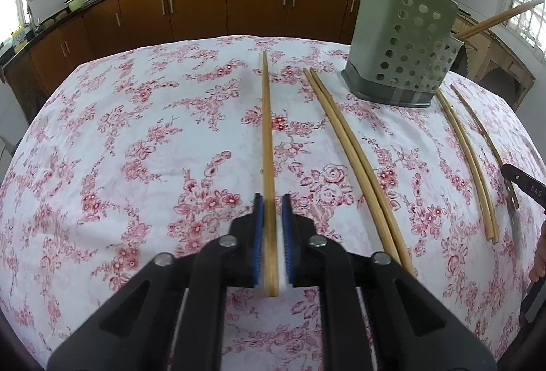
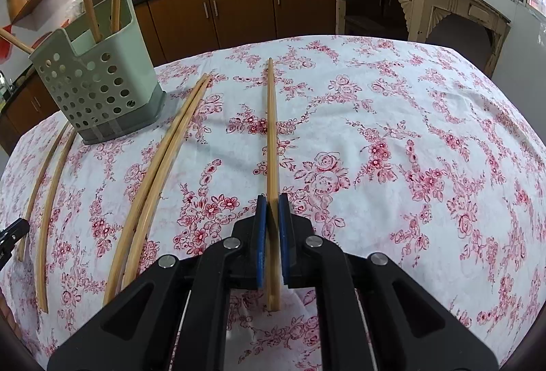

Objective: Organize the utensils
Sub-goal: 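Lift the left tool's chopstick toward the green holder while the right tool carries its chopstick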

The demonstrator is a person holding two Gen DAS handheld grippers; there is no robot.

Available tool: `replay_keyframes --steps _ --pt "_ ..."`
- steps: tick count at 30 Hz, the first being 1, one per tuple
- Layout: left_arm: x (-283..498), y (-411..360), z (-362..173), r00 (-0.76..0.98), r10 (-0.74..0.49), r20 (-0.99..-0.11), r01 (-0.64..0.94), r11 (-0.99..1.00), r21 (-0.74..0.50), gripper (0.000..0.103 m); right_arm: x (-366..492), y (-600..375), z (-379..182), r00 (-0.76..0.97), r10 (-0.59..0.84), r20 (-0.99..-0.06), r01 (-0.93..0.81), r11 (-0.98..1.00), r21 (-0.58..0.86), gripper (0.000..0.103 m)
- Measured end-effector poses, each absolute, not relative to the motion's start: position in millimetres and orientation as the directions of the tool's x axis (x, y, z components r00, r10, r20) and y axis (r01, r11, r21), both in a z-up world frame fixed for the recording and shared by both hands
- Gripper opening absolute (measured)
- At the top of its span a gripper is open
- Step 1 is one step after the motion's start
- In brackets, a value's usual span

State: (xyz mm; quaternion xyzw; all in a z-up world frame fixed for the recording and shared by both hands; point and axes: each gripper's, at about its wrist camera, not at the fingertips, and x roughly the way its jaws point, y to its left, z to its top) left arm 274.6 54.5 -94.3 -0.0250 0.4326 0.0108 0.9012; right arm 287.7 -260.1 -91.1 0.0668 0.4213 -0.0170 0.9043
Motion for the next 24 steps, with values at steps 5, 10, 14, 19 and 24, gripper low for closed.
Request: replay_keyframes --steps 5,10,14,19,24 --pt "271.3 55.7 -88.9 0.618 -0.009 -0.786 -0.026 0.999 -0.032 0.008 276.6 -264.3 -80.3 0.671 0.037 -0.74 0.075 0.99 0.117 0.008" --pt "260.3 62.0 -54.0 0.682 -0.022 -0.731 -0.016 0.999 -0.045 0.008 263.9 -275.5 -49.0 0.742 0.039 -0.67 0.073 0.988 0.138 0.007" --pt "250.3 65.9 -18.9 0.748 -0.017 -0.663 -0.004 1.0 -0.03 0.008 253.3 -281.3 -19.8 0.802 0.026 -0.597 0.067 0.989 0.133 0.007" --pt "242.6 71.4 20.9 0.816 -0.035 -0.577 0.008 0.999 -0.05 0.008 247.4 -288.3 10.2 0.856 0.02 -0.517 0.057 0.989 0.133 0.007" --pt "237.7 73.9 58.9 0.869 -0.06 -0.491 0.022 0.996 -0.083 0.008 244.6 -294.6 39.5 0.896 0.028 -0.443 0.043 0.988 0.151 0.007"
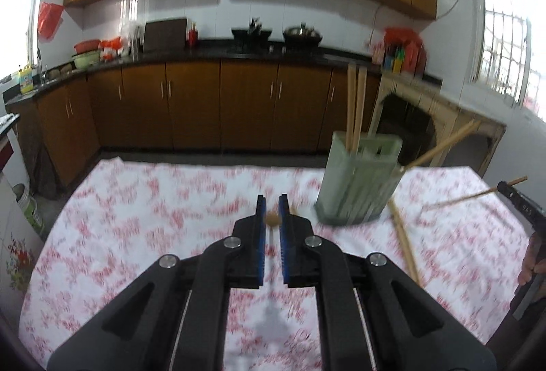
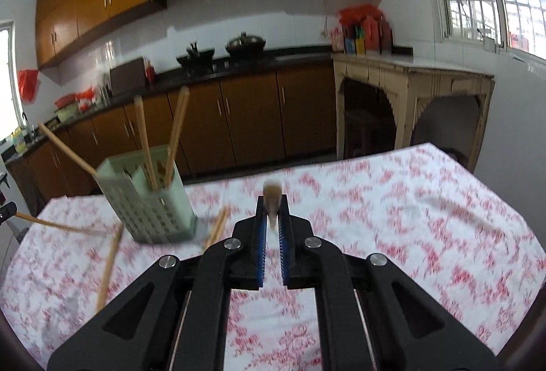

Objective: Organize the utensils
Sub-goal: 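Lift the left tool's chopstick toward the green holder while the right tool carries its chopstick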

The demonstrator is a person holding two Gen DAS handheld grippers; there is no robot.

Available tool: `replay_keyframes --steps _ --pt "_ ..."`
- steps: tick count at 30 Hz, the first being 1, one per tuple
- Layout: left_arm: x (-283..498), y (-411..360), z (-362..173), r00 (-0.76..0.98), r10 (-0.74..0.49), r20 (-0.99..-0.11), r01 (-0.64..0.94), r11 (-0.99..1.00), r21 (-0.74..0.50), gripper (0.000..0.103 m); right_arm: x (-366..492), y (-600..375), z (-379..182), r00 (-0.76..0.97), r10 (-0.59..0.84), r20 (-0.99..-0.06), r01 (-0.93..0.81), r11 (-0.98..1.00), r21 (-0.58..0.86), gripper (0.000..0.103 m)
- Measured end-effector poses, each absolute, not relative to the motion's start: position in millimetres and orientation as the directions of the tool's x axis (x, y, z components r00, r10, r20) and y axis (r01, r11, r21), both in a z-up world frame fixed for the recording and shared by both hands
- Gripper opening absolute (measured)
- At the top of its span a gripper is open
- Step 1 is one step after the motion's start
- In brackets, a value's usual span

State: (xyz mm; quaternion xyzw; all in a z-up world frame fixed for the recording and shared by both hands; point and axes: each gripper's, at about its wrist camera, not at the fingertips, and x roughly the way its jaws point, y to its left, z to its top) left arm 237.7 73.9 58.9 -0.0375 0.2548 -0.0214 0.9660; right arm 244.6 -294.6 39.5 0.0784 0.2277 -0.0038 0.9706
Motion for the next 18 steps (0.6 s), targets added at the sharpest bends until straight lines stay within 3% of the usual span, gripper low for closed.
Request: replay_keyframes --steps 7,18 --pt "237.0 73.5 91.9 0.902 -0.068 -0.426 0.026 0.994 -0.104 0.008 242.0 -293.9 68.5 0.92 0.061 -0.387 0.009 0.984 0.176 0.007" --pt "242.6 71.8 94.1 0.896 -0.072 -0.438 0.017 0.992 -0.129 0.008 244.5 -281.7 70.6 0.912 0.079 -0.403 -0.012 0.986 0.166 0.007"
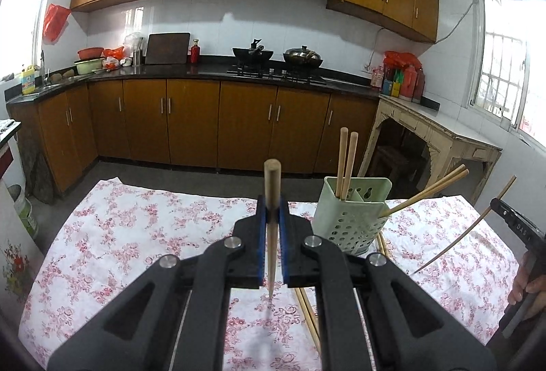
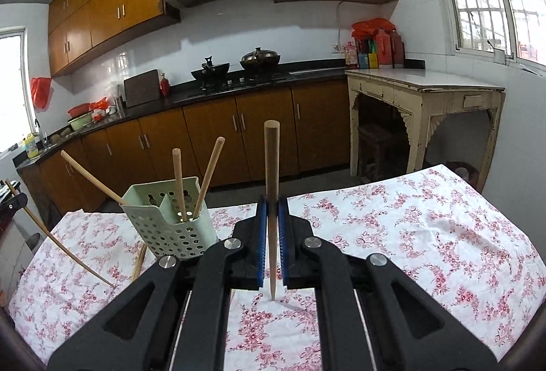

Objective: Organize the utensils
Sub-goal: 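Lift the left tool's chopstick toward the green holder while the right tool carries its chopstick, then lower the left tool's chopstick into the green holder while the right tool inserts its chopstick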

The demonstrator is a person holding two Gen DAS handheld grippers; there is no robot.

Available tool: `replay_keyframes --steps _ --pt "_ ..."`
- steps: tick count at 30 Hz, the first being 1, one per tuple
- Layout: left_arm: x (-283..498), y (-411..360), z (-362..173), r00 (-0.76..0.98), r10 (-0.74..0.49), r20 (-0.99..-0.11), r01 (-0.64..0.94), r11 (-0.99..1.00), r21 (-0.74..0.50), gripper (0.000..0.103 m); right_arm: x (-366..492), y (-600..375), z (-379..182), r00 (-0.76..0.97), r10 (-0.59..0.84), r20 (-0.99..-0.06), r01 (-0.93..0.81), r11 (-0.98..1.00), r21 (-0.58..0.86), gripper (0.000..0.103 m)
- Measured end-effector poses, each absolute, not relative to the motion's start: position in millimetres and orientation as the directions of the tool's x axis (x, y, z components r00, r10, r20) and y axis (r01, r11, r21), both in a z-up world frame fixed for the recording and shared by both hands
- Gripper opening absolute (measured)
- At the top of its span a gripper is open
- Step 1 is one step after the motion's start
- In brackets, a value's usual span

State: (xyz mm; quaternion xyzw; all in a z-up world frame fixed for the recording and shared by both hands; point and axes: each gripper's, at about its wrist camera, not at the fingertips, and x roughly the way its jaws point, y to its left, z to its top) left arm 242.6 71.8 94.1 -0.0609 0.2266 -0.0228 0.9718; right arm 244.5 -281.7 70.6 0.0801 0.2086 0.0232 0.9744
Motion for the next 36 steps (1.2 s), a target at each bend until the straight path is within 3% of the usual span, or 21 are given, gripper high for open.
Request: replay_keyframes --steps 6,13,24,36 --pt "237.3 62.9 110.1 0.905 -0.116 -0.408 0.061 0.987 -0.146 0.008 236.6 -276.7 91.7 0.903 0.18 -0.391 -0.093 0.969 0.229 0.007" --pt "232.0 31.3 146.1 0.924 -0.192 -0.331 0.144 0.976 -0.165 0.008 228.4 -260.0 136.3 0.893 0.324 -0.312 -0.231 0.926 0.299 0.007" --pt "263.4 -11.4 213.8 0.98 -0.132 -0.148 0.111 0.983 -0.144 0.008 264.2 -227.5 184.5 0.946 0.282 -0.162 -0.241 0.942 0.232 0.007" --pt "318.1 -10.6 166.3 0.951 -0.12 -0.285 0.069 0.981 -0.183 0.008 324.4 -206.0 127.0 0.907 0.277 -0.318 -0.209 0.95 0.232 0.007"
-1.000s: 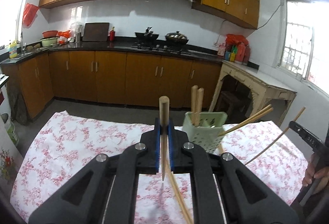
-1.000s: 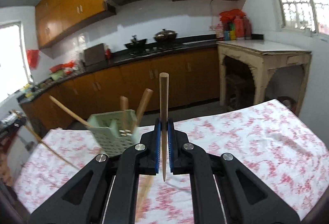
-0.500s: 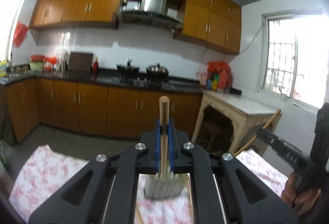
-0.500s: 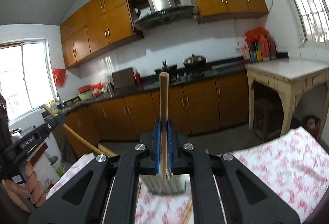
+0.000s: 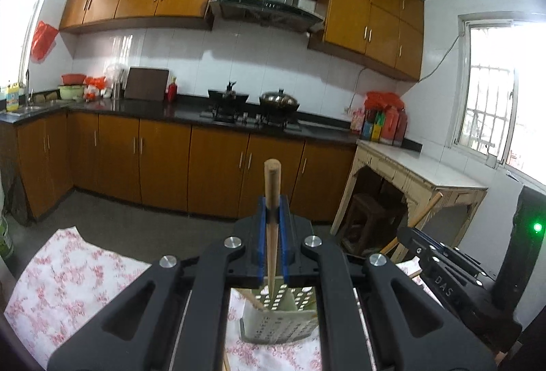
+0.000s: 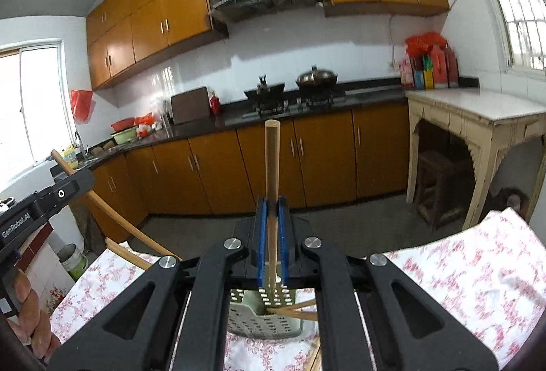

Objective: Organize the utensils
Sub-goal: 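Lower the left tool's chopstick into the green holder while the right tool inserts its chopstick, then open the left tool to release its chopstick while the right tool opens too, then move both open tools down to the loose chopsticks on the cloth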

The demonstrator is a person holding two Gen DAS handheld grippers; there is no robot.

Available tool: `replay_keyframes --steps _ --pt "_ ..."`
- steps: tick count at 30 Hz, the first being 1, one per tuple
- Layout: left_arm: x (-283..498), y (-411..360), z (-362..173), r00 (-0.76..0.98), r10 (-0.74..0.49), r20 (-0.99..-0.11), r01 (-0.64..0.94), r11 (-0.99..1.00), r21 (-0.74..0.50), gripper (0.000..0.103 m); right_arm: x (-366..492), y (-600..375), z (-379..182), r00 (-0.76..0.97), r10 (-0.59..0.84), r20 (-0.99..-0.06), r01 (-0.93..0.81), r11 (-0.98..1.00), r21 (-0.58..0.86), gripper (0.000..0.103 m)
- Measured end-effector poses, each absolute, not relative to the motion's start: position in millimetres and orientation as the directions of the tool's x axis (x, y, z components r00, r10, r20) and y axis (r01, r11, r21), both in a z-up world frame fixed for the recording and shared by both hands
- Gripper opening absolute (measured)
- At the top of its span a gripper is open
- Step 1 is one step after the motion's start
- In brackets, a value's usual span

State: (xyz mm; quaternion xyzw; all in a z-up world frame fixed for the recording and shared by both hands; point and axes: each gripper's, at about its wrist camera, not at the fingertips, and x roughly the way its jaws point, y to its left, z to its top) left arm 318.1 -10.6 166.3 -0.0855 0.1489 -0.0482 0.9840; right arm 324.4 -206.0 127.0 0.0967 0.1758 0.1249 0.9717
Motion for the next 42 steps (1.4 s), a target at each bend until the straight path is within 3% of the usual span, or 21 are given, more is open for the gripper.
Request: replay_keyframes --steps 19,24,35,42 --pt "332.8 3.8 135.0 0.915 -0.132 -0.381 0.058 0.978 -0.201 0.008 333.1 -205.5 110.6 0.871 0.287 -0.4 -0.193 0.946 0.26 0.01" --pt "317.7 12.2 141.7 0.923 -0.121 -0.365 0.045 0.976 -0.211 0.015 319.6 -214.6 118.7 0.886 0.265 -0.38 -0.174 0.95 0.258 0.019" --pt "253.5 41.7 154.9 0.942 -0.078 -0.327 -0.002 0.972 -0.237 0.021 257.3 -255.4 143.5 0.932 0.198 -0.305 -0.116 0.957 0.266 0.019" --pt "220.9 50.9 120.4 0.924 -0.018 -0.381 -0.044 0.987 -0.154 0.025 228.6 -298.1 101.1 0.916 0.105 -0.387 0.001 0.964 0.265 0.019"
